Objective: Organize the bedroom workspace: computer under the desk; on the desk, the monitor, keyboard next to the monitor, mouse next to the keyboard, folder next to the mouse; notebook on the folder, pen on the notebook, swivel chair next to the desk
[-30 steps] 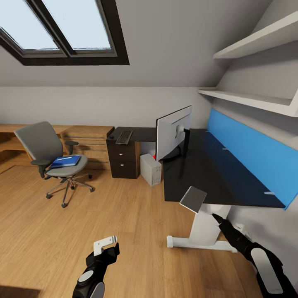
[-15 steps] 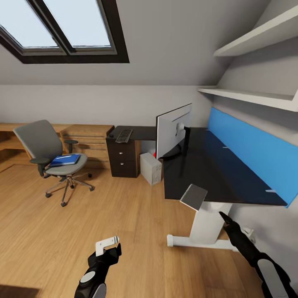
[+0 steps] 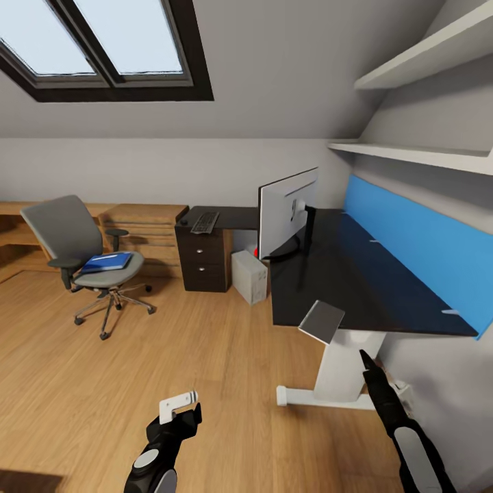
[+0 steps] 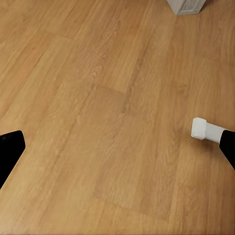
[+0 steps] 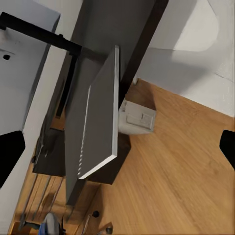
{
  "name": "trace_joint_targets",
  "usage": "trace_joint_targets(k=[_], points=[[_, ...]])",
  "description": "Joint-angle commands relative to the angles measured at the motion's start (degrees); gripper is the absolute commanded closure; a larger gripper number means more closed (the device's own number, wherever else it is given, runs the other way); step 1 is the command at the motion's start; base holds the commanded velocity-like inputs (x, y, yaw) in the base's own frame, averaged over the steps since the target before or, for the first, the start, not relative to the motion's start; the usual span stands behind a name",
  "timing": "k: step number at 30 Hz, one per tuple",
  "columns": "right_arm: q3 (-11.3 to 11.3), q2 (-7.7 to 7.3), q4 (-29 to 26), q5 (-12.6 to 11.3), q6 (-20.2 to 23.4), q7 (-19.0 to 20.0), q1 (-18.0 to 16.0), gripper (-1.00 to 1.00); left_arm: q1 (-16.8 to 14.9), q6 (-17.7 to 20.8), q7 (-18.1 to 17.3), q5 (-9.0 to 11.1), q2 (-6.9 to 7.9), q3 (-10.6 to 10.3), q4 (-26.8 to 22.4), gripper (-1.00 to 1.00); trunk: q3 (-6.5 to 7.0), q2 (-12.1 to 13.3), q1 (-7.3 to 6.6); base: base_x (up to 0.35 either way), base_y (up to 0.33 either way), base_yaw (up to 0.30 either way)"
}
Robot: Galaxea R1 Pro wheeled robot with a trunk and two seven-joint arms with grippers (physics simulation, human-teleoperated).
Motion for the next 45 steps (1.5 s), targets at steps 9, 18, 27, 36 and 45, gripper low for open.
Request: trace_joint_targets(k=[9,18,27,36,45], points=[[2.1,1.31,0.1,-0.7,-2.7,-1.7,-0.1,-1.0,0.0,0.2,0.4,0.3,0.02,-0.5,0.0,-1.0,-1.68,-3.7,1.98,0.0,0.0,0.0],[2.4,1.5,0.1,-6.2,0.2,-3.1,-0.1,-1.0,0.0,0.2,0.5,0.3,0.02,-0.9,0.0,-1.0,-3.29,-7.3,3.96,0.0,0.0,0.0],[2.2,1.53,-0.1,-15.6,8.5,-4.3,-0.1,-1.0,0.0,0.2,0.5,0.3,0.02,-0.9,0.0,-1.0,-4.91,-10.9,5.93,0.0,0.0,0.0],[2.2,1.23,-1.6,-16.8,15.0,-3.9,0.1,-1.0,0.0,0.2,0.4,0.5,0.14,-0.8,0.2,-1.0,-4.91,-10.9,5.93,0.0,0.0,0.0],[2.3,1.11,-1.9,-16.8,16.1,-3.2,0.2,-1.0,0.0,0.2,0.3,0.5,0.28,-0.8,0.4,-1.0,-4.91,-10.9,5.93,0.0,0.0,0.0]])
